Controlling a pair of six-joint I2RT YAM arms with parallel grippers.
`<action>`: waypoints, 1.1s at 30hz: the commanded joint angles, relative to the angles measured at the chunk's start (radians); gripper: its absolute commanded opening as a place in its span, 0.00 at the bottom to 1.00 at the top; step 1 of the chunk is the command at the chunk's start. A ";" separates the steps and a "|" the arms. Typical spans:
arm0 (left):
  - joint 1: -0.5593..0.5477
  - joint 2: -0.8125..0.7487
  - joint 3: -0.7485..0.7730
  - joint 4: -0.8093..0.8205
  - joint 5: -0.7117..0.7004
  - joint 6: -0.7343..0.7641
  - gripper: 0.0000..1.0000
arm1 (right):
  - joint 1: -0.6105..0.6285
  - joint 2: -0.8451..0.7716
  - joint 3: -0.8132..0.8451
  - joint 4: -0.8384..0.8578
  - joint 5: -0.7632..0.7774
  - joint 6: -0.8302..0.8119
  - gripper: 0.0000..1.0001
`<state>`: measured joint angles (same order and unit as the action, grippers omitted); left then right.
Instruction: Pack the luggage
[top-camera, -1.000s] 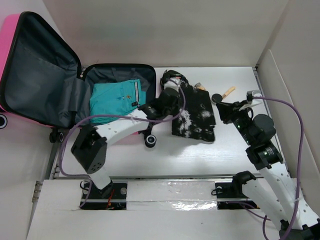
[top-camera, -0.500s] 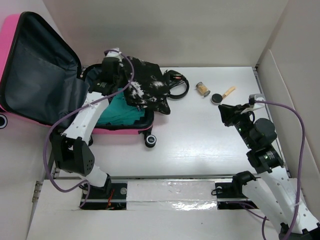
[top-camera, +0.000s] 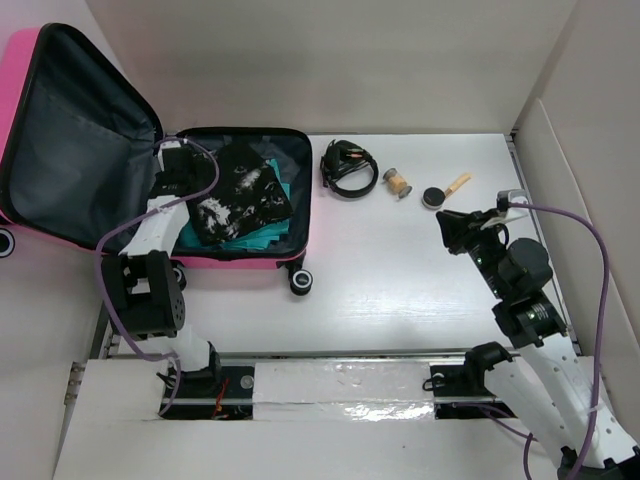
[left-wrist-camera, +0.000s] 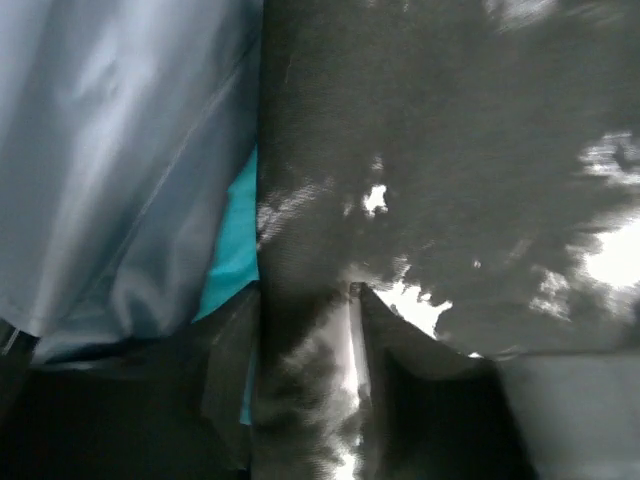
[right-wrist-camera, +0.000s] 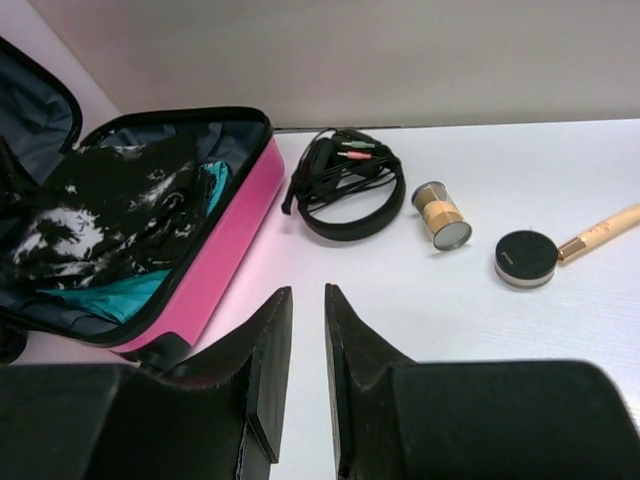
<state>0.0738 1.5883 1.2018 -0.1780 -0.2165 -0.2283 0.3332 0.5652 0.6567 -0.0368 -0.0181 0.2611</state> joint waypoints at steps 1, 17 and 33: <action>0.006 0.018 -0.013 0.034 -0.137 -0.074 0.47 | 0.000 0.004 -0.003 0.052 -0.002 -0.008 0.25; -0.254 -0.474 -0.140 0.051 0.049 -0.163 0.00 | 0.000 0.146 0.024 0.046 -0.025 -0.037 0.00; -0.270 -1.005 -0.487 0.115 0.599 -0.100 0.00 | 0.079 0.960 0.420 0.138 0.159 0.052 0.46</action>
<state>-0.2008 0.6197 0.7322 -0.1162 0.3130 -0.3588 0.4011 1.3849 0.9539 0.0162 0.0586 0.2813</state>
